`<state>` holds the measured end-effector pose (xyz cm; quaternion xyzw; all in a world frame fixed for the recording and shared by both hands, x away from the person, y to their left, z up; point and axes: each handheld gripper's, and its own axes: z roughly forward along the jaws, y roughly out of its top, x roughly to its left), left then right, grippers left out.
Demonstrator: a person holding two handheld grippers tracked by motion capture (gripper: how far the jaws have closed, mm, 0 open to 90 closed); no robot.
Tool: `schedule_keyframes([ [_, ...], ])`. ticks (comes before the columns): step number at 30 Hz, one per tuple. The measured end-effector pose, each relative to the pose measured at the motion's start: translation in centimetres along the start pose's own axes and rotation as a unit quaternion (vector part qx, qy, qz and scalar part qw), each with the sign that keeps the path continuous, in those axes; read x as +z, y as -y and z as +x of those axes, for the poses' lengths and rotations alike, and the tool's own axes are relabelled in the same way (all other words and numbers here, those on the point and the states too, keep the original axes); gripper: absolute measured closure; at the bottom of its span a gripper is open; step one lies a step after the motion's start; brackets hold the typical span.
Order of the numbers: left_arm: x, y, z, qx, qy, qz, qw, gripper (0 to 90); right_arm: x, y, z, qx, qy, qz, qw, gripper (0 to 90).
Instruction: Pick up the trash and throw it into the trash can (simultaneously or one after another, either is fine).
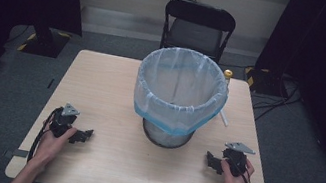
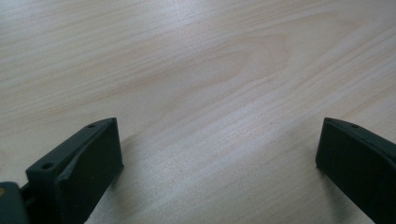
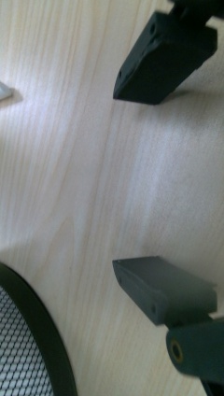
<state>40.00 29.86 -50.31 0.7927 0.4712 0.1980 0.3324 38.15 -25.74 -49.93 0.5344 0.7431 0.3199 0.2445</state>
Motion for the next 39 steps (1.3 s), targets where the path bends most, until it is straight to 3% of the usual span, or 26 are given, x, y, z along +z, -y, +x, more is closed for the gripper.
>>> schedule_keyframes([
  [4, 0.0, 0.0, 0.0, 0.000, 0.000, 0.000, 1.0000, 0.0, 0.0, -0.2, -0.1, 0.001, -0.001, 0.000, 1.0000, 21.0],
  [21, 0.0, 0.0, 0.0, 0.001, 0.000, 0.000, 1.0000, 0.0, -0.7, -1.5, -0.5, 0.001, -0.027, -0.016, 0.9995, 20.0],
  [27, 0.0, 0.0, 0.0, 0.000, 0.001, 0.000, 1.0000, 0.0, -1.3, -2.5, -1.0, -0.010, -0.032, -0.026, 0.9991, 19.6],
  [39, 0.0, 0.0, 0.0, -0.001, 0.001, 0.000, 1.0000, 0.0, -0.8, -5.4, -2.3, -0.025, -0.044, -0.035, 0.9981, 19.3],
])
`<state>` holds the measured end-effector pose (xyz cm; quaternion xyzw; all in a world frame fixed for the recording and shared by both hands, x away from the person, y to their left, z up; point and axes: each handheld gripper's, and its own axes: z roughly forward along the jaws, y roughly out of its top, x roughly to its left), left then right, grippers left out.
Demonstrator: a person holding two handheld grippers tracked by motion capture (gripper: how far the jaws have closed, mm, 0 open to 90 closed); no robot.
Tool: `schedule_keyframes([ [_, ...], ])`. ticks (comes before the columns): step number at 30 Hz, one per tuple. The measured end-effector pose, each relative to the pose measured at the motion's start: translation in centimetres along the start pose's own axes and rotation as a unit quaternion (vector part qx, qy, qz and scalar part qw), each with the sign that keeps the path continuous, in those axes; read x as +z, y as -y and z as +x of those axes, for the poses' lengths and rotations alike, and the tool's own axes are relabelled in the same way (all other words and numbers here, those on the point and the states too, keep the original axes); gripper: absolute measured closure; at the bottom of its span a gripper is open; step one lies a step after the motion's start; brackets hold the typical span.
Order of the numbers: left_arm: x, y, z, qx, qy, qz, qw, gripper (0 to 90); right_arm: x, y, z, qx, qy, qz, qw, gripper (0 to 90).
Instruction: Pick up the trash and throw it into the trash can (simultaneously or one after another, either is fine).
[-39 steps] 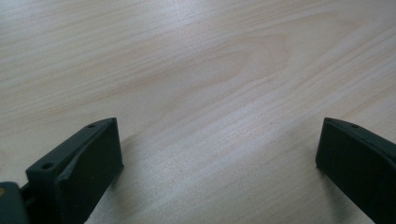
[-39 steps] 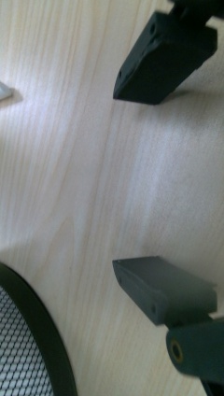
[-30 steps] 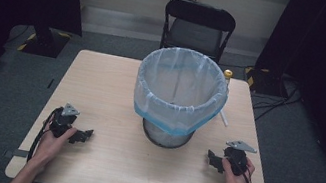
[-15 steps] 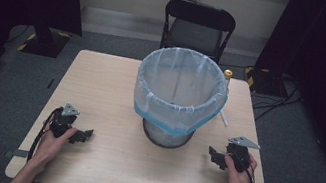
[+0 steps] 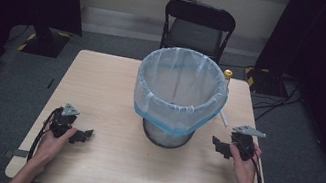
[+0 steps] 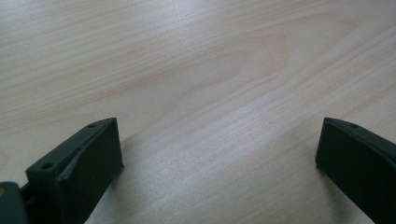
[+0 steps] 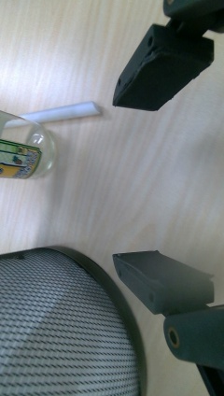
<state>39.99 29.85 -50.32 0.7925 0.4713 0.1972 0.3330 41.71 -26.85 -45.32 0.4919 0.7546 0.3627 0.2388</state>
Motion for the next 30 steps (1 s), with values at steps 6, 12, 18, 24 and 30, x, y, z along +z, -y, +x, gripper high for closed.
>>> schedule_keyframes([
  [6, 0.1, -0.1, 0.1, 0.004, 0.007, -0.002, 1.0000, 0.0, 0.5, -2.3, -0.6, -0.010, -0.003, 0.001, 0.9999, 18.2],
  [12, 0.1, -0.1, 0.3, 0.012, 0.012, 0.000, 0.9999, 0.0, 1.3, -5.2, -1.2, -0.020, -0.008, -0.005, 0.9997, 20.5],
  [18, 0.1, -0.1, 0.1, 0.005, 0.008, -0.002, 1.0000, 0.0, 2.8, -7.4, -2.2, -0.022, -0.011, -0.010, 0.9997, 19.1],
  [24, 0.1, -0.1, 0.1, 0.005, 0.008, -0.001, 1.0000, 0.1, 4.9, -8.6, -3.0, -0.029, -0.016, 0.002, 0.9995, 14.0],
  [30, 0.1, -0.1, 0.1, 0.005, 0.008, -0.001, 1.0000, 0.1, 7.2, -8.6, -4.3, -0.016, -0.017, -0.005, 0.9997, 15.5],
])
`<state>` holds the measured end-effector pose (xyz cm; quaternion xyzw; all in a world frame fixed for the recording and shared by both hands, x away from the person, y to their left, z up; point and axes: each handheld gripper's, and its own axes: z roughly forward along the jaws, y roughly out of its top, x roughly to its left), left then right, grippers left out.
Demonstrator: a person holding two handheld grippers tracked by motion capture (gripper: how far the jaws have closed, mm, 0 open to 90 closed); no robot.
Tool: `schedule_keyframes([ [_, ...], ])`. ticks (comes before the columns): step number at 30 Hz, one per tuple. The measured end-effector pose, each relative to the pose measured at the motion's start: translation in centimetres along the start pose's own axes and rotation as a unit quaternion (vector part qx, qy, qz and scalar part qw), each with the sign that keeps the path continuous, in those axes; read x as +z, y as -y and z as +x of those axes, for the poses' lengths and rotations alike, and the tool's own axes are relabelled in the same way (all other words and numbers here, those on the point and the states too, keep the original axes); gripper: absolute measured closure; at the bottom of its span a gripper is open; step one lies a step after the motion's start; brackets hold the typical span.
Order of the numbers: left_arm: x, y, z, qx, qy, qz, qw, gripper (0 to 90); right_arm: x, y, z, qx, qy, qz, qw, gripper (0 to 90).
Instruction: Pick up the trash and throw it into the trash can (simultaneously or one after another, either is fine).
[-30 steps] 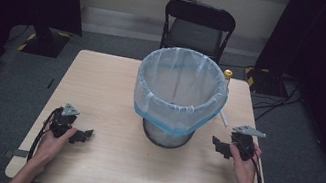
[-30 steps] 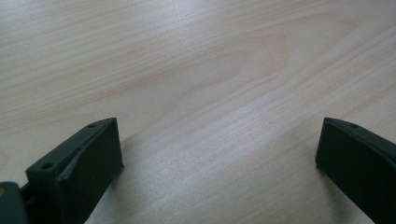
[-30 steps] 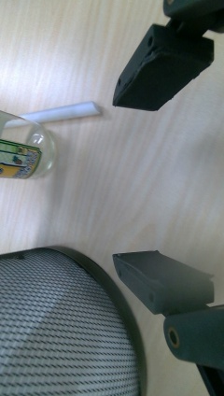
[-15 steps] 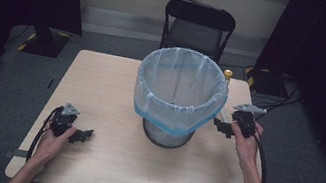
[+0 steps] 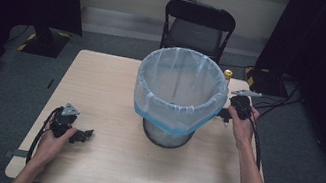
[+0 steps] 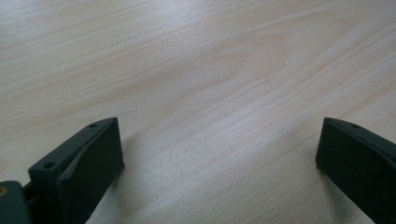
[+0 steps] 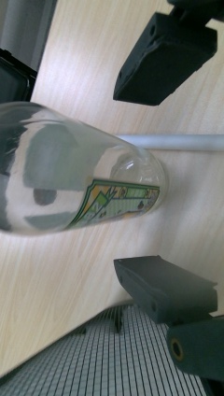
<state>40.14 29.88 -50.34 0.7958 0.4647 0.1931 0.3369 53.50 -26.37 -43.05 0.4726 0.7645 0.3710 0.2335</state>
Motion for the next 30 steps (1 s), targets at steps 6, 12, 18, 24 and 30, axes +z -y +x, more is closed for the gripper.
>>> schedule_keyframes([
  [6, 0.0, 0.0, 0.0, 0.001, 0.000, 0.001, 1.0000, 0.1, 1.4, -0.1, -0.7, 0.007, -0.013, -0.003, 0.9999, 14.3],
  [12, 0.0, 0.0, 0.0, 0.000, 0.000, 0.000, 1.0000, 0.2, 3.2, -0.6, -0.8, 0.006, -0.011, 0.006, 0.9999, 14.4],
  [18, 0.0, 0.0, 0.0, 0.000, 0.000, 0.000, 1.0000, 0.2, 4.2, -1.0, -0.9, 0.002, -0.007, -0.011, 0.9999, 18.9],
  [24, 0.0, 0.0, 0.0, 0.002, -0.002, 0.000, 1.0000, 0.2, 4.7, -0.6, -1.3, 0.009, -0.020, -0.018, 0.9996, 17.6],
  [30, 0.0, 0.0, 0.0, 0.002, -0.002, 0.000, 1.0000, 0.3, 4.9, -0.3, -1.2, 0.018, -0.019, -0.016, 0.9995, 17.9],
])
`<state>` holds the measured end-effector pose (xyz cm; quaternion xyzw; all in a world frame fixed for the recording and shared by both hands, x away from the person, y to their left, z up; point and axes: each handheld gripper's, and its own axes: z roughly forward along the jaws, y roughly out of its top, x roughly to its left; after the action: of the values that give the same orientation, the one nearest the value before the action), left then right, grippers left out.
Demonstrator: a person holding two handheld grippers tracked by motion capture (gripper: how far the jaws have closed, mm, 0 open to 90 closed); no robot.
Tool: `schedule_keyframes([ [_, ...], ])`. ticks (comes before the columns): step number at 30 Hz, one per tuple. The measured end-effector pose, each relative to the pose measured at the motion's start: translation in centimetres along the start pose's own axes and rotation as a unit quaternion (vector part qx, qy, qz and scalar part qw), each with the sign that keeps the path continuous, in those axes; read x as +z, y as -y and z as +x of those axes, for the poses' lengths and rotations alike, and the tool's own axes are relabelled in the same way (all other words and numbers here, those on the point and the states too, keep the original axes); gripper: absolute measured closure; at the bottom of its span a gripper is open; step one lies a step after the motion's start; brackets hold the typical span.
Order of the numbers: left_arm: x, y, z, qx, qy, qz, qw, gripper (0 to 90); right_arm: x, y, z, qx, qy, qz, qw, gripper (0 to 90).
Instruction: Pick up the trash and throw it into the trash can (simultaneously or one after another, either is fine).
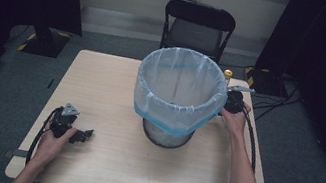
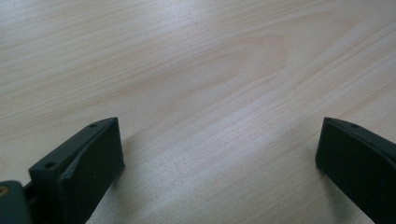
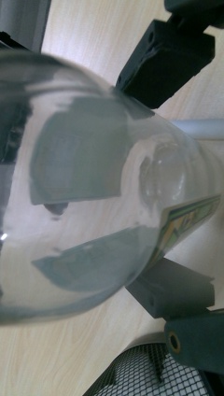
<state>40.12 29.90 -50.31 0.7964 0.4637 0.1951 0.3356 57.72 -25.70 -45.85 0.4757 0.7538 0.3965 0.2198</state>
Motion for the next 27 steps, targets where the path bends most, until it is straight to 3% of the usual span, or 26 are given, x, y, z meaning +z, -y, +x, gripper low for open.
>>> schedule_keyframes([
  [6, 0.0, 0.0, 0.0, 0.000, 0.000, 0.000, 1.0000, 0.3, 1.0, 0.7, 0.5, -0.006, 0.004, 0.021, 0.9998, 20.9],
  [16, 0.0, 0.0, 0.0, 0.000, 0.000, 0.000, 1.0000, 0.3, 1.9, 0.9, 0.7, -0.012, 0.023, 0.019, 0.9995, 27.0],
  [24, 0.0, 0.0, 0.0, 0.000, 0.000, 0.000, 1.0000, 0.3, 1.7, 0.8, 0.9, 0.005, 0.030, 0.019, 0.9994, 27.8],
  [27, 0.0, 0.0, 0.0, -0.001, 0.000, 0.000, 1.0000, 0.3, 1.0, 0.4, 0.7, 0.024, 0.017, -0.005, 0.9996, 27.8],
])
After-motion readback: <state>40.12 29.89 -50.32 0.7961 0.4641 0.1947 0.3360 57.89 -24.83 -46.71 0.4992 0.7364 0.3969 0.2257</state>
